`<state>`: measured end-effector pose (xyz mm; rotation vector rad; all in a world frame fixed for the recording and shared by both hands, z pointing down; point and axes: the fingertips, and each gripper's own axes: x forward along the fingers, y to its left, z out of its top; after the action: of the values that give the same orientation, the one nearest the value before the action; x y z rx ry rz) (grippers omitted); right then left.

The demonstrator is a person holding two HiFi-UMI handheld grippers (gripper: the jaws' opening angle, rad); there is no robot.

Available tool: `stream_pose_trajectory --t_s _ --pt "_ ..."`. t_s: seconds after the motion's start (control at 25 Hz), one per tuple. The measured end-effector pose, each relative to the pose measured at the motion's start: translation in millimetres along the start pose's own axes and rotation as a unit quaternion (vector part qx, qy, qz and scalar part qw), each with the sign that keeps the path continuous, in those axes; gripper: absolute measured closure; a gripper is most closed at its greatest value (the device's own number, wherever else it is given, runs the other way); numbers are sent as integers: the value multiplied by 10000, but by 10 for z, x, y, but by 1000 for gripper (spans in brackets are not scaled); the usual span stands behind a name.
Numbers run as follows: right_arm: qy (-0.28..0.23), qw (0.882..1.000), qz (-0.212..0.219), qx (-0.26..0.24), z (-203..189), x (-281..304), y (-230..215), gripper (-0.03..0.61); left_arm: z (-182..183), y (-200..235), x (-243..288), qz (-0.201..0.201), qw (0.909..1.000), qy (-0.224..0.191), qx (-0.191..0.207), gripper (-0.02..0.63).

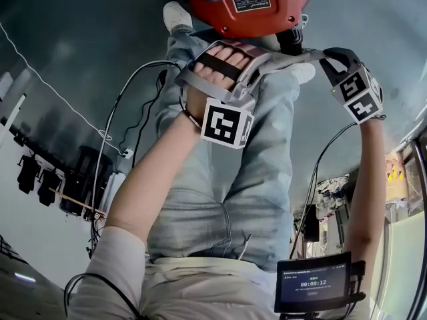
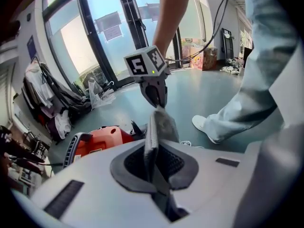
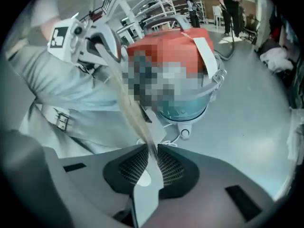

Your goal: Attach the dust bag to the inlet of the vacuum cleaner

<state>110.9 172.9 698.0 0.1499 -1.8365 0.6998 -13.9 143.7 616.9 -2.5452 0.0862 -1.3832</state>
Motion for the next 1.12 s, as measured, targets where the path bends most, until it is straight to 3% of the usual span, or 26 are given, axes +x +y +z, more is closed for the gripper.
stream_pose_trajectory --t_s 0.12,0.24,0.32,0.4,0.56,0.64,0.88,1.0,1.12 --pt "-336 9993 172 24 -95 -321 -53 538 -51 0 -4 105 9999 20 -130 600" --pt "-938 9922 -239 -782 242 -786 -145 538 -68 -41 -36 172 9997 -73 -159 600" --pt "-656 9820 -379 -1732 428 -763 -112 540 -76 -57 -46 214 9996 -104 -129 600" --pt "-346 9660 -164 -2559 544 -542 -34 540 -73 -37 -40 228 9996 -100 -106 600" --pt "177 9385 423 -3424 501 -208 151 540 1 13 -40 221 9996 -152 -36 600" --pt "269 9323 446 -3578 483 -130 175 540 40 14 -49 231 9996 -181 14 600" --pt "429 9288 609 -3630 455 -46 166 552 86 -56 -55 141 9994 -299 61 600" --pt "542 9216 610 -3796 459 -56 172 566 73 -126 -110 -343 9972 -529 -395 600" --pt "543 9160 383 -3958 462 -67 180 566 49 -181 -322 -927 9833 -1020 -1192 599"
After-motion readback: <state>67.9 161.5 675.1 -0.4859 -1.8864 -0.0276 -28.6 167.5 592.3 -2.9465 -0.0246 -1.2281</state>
